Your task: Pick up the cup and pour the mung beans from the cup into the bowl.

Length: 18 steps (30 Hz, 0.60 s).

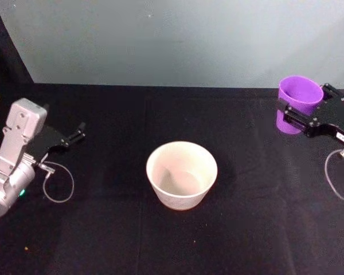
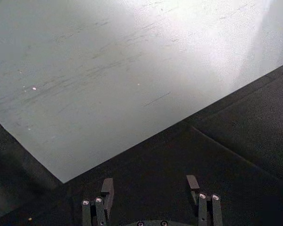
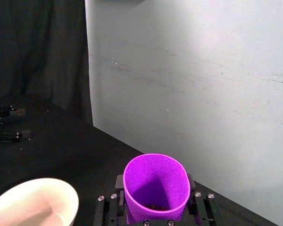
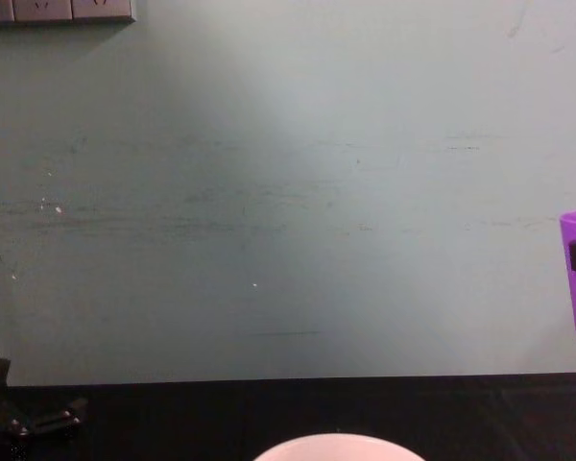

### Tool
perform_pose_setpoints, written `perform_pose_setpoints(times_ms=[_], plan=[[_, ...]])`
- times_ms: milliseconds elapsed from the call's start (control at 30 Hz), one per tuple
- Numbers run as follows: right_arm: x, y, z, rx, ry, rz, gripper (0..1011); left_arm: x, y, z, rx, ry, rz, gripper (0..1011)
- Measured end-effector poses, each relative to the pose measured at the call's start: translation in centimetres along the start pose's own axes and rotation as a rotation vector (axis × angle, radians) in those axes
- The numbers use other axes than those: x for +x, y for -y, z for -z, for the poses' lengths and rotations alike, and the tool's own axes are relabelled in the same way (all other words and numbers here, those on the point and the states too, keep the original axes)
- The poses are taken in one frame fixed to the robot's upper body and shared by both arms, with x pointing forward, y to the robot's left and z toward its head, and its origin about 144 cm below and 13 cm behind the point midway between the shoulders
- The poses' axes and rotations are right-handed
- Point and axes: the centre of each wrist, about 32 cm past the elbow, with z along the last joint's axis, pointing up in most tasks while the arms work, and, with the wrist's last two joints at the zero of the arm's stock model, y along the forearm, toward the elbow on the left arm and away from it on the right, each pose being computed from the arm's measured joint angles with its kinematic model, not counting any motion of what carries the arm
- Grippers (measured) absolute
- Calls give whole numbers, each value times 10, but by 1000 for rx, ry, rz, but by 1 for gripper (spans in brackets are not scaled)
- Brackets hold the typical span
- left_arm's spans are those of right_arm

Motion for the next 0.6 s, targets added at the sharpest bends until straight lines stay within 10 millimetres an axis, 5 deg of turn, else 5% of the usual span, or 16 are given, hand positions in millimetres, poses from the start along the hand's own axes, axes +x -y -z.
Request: perform_pose_setpoints(times_ms=[600], plan=[[0,0,0,0,0,0,733,0,0,0,0,0,0,1000]])
